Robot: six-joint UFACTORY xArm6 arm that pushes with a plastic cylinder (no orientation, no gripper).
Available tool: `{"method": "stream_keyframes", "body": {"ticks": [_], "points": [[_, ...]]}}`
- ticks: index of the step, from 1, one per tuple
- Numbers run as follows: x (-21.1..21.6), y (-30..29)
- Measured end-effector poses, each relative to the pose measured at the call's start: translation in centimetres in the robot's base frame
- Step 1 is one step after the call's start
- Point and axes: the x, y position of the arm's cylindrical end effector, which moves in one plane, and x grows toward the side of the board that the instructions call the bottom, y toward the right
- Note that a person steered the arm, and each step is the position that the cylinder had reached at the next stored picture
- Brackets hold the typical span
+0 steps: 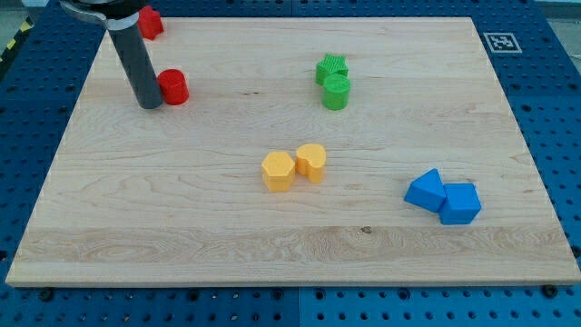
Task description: Put the red circle to the left of the green circle
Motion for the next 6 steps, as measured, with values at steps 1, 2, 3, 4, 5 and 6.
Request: {"method": "stream_keyframes", "body": {"ticks": [1, 2, 3, 4, 5, 6], "points": [[-0.2, -2.1], [-0.9, -4.5], [-2.4, -4.0], [-1.2, 1.9], [-1.2, 2.3], [-1.2, 2.3]]}}
